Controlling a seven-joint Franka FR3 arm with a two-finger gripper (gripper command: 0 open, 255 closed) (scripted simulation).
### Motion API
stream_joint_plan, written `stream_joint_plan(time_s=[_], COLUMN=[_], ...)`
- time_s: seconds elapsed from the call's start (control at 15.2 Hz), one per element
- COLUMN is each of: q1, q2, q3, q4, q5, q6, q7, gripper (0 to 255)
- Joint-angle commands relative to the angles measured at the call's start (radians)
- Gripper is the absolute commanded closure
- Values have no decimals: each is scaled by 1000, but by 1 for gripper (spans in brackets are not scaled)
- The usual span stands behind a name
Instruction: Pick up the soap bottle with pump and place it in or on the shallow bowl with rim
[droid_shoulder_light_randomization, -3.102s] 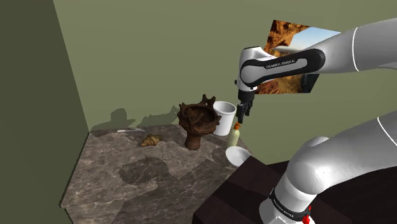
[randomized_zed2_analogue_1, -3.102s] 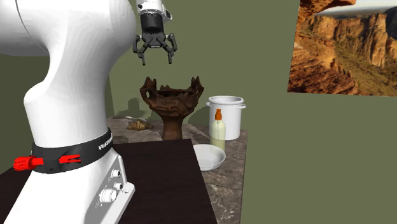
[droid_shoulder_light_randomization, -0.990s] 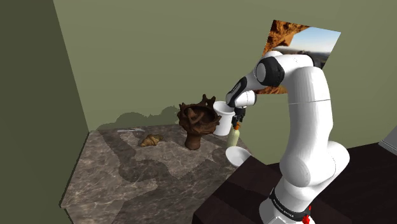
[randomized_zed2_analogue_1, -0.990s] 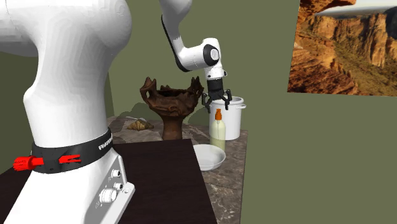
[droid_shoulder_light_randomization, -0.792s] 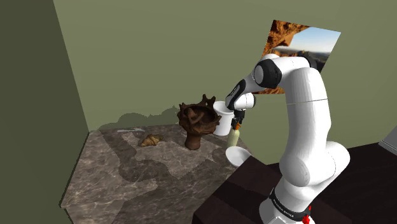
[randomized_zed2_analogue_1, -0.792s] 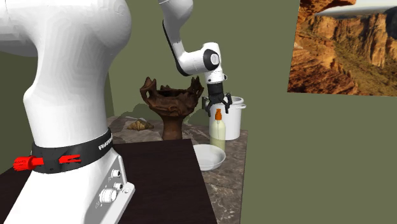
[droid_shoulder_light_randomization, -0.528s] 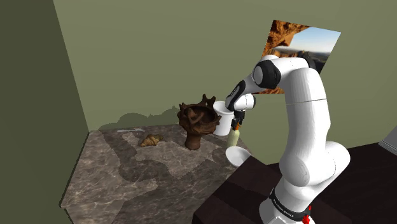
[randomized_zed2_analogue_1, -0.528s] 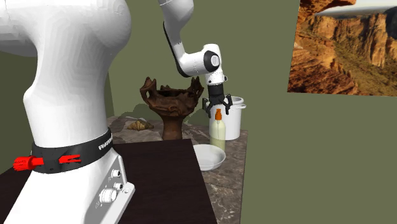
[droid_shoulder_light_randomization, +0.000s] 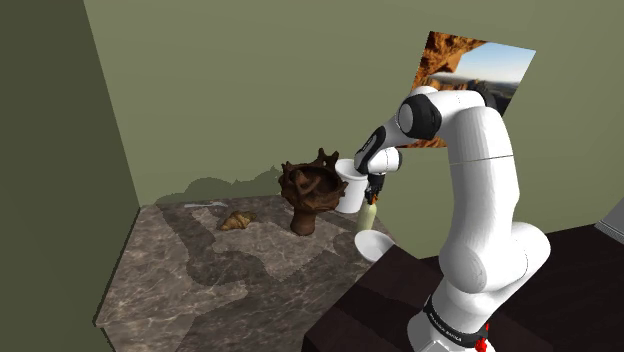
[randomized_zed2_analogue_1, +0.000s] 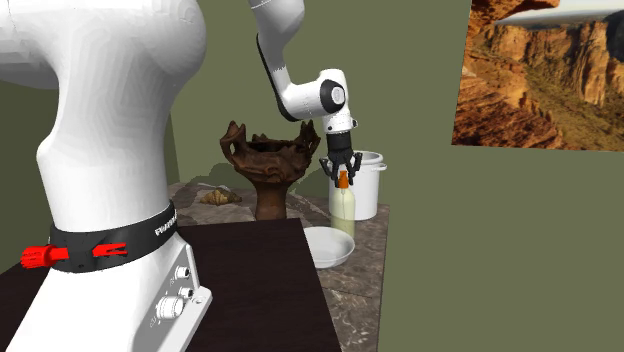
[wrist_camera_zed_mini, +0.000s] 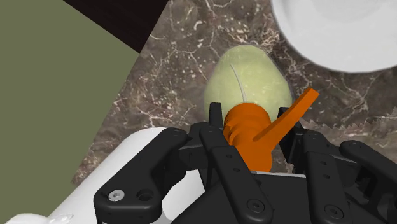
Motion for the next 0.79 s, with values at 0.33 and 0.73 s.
stream_joint_plan(time_s=[0.33, 0.73], q1=[0, 16], q2=[0, -65], q3=[0, -20], q4=[0, -10], q5=[0, -20], q6=[0, -54], q7=[0, 6], gripper=[255, 255])
